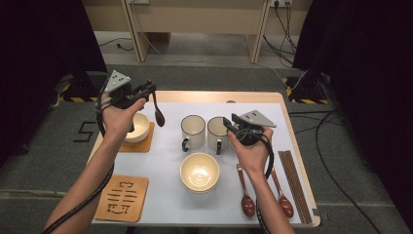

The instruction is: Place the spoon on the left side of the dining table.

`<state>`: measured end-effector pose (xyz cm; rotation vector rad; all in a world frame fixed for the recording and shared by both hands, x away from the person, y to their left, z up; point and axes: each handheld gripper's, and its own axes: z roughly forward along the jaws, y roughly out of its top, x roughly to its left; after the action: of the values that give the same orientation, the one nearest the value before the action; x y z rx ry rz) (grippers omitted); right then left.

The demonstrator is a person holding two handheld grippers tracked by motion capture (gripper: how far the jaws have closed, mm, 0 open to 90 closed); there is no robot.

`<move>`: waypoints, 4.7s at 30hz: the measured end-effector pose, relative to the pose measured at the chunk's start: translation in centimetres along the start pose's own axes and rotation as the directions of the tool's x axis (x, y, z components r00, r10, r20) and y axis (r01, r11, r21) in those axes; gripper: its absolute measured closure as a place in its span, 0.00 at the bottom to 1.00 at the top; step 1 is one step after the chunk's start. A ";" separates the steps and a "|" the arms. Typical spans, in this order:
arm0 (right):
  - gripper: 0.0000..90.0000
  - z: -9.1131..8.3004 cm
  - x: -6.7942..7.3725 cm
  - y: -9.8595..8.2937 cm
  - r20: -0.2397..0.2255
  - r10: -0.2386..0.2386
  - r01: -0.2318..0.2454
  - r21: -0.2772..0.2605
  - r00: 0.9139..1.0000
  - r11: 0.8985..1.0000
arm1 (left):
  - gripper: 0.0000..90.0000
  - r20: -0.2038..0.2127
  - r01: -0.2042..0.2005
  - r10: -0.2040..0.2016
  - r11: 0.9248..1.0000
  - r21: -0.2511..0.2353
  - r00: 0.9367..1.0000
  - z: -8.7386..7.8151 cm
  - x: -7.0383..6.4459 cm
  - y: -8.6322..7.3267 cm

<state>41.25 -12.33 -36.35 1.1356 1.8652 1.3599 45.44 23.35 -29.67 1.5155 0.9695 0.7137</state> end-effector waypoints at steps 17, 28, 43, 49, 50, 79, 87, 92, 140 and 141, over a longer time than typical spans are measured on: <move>0.71 -0.8 -0.6 -1.1 0.010 0.006 -0.006 0.005 1.000 1.000 | 0.83 -0.063 -0.004 0.004 1.000 -0.003 0.998 -0.7 1.9 -0.4; 0.71 -1.4 -0.8 -1.8 0.013 0.011 -0.011 0.005 1.000 1.000 | 0.83 -0.120 0.001 -0.002 1.000 -0.008 0.993 -1.0 3.5 -0.9; 0.71 -2.7 -1.1 -3.3 0.015 0.025 -0.026 0.006 1.000 1.000 | 0.83 -0.184 -0.003 0.003 1.000 0.000 0.983 -0.8 5.1 -1.9; 0.71 -3.1 -1.3 -4.0 0.020 0.031 -0.031 0.007 0.999 0.999 | 0.83 -0.201 -0.005 0.007 1.000 0.011 0.979 -0.6 5.5 -2.4; 0.71 -3.1 -1.4 -4.1 0.019 0.032 -0.032 0.006 0.999 0.999 | 0.83 -0.203 -0.005 0.007 1.000 0.013 0.979 -0.6 5.6 -2.5; 0.70 -4.2 -2.3 -6.5 0.042 0.060 -0.060 0.010 0.997 0.998 | 0.83 -0.249 -0.002 0.024 0.996 0.086 0.968 0.2 7.1 -5.2; 0.71 -4.2 -2.2 -6.6 0.042 0.060 -0.061 0.011 0.997 0.998 | 0.83 -0.259 0.014 0.017 0.993 0.119 0.966 0.9 7.7 -6.3; 0.71 -4.3 -2.2 -6.6 0.045 0.059 -0.059 0.007 0.997 0.998 | 0.82 -0.268 0.038 0.002 0.989 0.145 0.963 1.7 8.3 -7.2; 0.70 -4.4 -2.4 -6.3 0.043 0.058 -0.058 -0.002 0.997 0.998 | 0.96 -0.357 0.206 -0.092 0.933 0.296 0.930 7.1 11.3 -9.9; 0.70 -4.4 -2.4 -6.3 0.043 0.062 -0.062 -0.001 0.997 0.998 | 0.97 -0.356 0.208 -0.090 0.927 0.311 0.930 7.2 11.3 -10.1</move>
<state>36.86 -17.28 -40.95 1.2222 1.8140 1.3582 55.12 29.98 -41.69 1.6246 1.5207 0.7315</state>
